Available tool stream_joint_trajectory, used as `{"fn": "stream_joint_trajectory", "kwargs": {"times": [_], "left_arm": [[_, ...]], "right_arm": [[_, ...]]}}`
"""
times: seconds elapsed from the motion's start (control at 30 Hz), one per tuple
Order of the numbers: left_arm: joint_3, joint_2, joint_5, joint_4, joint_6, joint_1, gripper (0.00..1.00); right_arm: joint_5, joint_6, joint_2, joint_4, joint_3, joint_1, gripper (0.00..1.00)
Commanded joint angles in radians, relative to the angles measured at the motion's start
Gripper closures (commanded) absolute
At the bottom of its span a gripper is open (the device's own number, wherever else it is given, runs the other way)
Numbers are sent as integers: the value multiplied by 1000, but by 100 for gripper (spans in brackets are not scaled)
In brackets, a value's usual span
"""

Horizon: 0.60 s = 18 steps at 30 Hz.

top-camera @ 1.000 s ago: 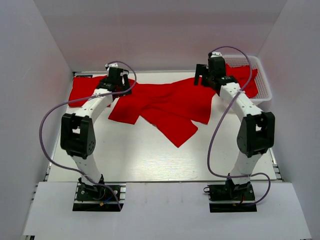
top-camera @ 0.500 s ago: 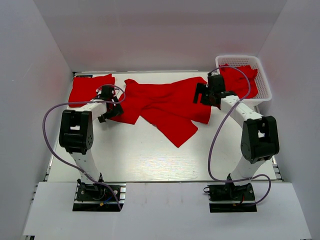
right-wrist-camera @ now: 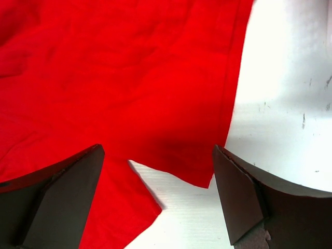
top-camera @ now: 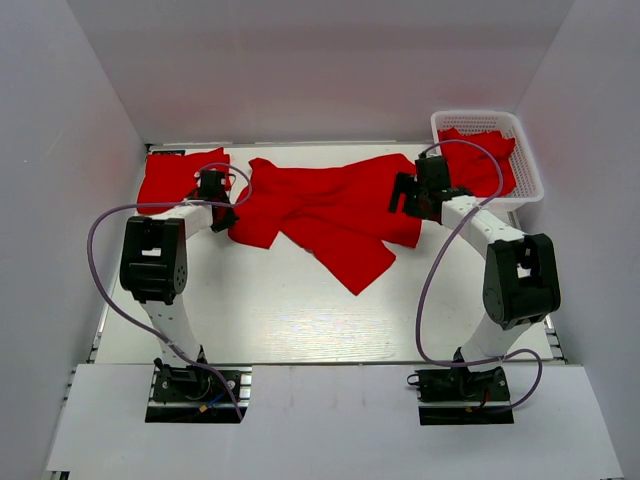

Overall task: Fold and stack the t-shirts
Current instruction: Flatten out the tshirt

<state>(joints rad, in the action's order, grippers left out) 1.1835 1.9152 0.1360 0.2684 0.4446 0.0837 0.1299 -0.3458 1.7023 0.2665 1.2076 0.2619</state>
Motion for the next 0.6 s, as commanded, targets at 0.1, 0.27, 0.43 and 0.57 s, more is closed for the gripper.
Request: {"fn": "stream_joint_trajectory", "kwargs": {"times": [0.1, 0.27, 0.43, 0.57], "left_arm": [[-122, -40, -107, -73, -30, 17, 100], [-165, -131, -116, -123, -40, 18, 100], [-165, -151, -116, -123, -40, 18, 100], [-165, -160, -127, -123, -40, 18, 100]], "right_arm": [[53, -82, -1, 25, -25, -7, 10], [117, -148, 29, 5, -54, -27, 10], [68, -177, 66, -38, -78, -42, 11], [24, -186, 91, -65, -108, -46, 14]]}}
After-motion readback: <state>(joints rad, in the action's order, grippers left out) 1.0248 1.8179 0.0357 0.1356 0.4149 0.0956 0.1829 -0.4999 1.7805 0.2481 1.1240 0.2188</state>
